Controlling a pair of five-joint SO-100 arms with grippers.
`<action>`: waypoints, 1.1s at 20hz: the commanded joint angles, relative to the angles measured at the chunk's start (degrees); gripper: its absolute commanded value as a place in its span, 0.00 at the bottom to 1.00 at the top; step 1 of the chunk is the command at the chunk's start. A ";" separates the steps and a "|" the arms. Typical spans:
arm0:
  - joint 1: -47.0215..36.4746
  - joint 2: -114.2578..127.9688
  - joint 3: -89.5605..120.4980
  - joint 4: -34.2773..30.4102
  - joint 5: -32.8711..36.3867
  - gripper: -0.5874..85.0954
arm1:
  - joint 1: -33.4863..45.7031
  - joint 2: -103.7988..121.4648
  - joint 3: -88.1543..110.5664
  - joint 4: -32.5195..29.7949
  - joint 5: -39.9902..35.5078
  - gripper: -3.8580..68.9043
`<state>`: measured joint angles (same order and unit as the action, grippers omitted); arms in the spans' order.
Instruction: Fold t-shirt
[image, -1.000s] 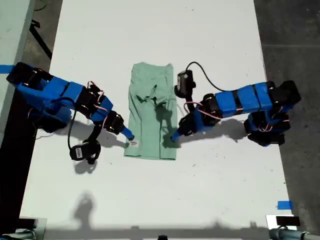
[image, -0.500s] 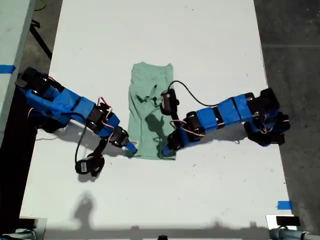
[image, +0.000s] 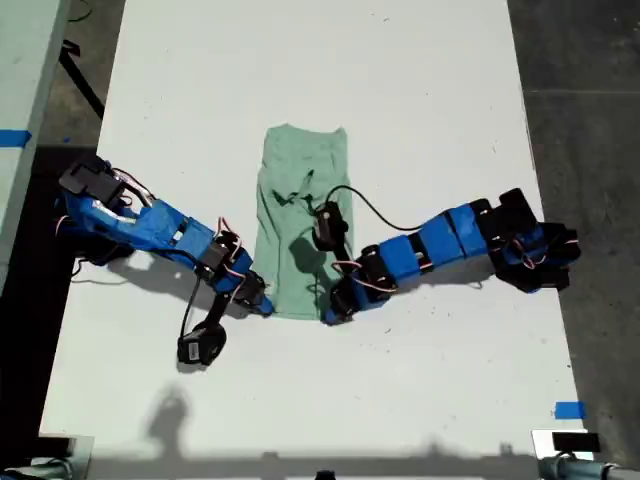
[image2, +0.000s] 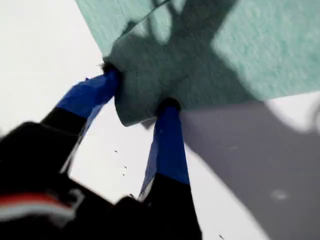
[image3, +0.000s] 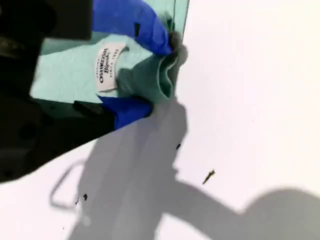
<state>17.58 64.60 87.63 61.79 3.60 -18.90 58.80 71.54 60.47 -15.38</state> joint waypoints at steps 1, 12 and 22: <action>-2.20 0.00 -2.20 -1.23 -0.53 0.04 | -0.35 -0.18 -1.49 -2.11 0.62 0.08; 2.64 1.76 -36.56 26.81 9.14 0.01 | 0.09 9.58 -25.14 24.43 -7.56 0.04; -4.13 12.48 -40.25 31.99 15.82 0.01 | 8.70 12.66 -27.07 20.74 -17.14 0.04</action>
<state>17.84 70.66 50.27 92.81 18.46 -14.50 67.76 47.81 83.58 -29.36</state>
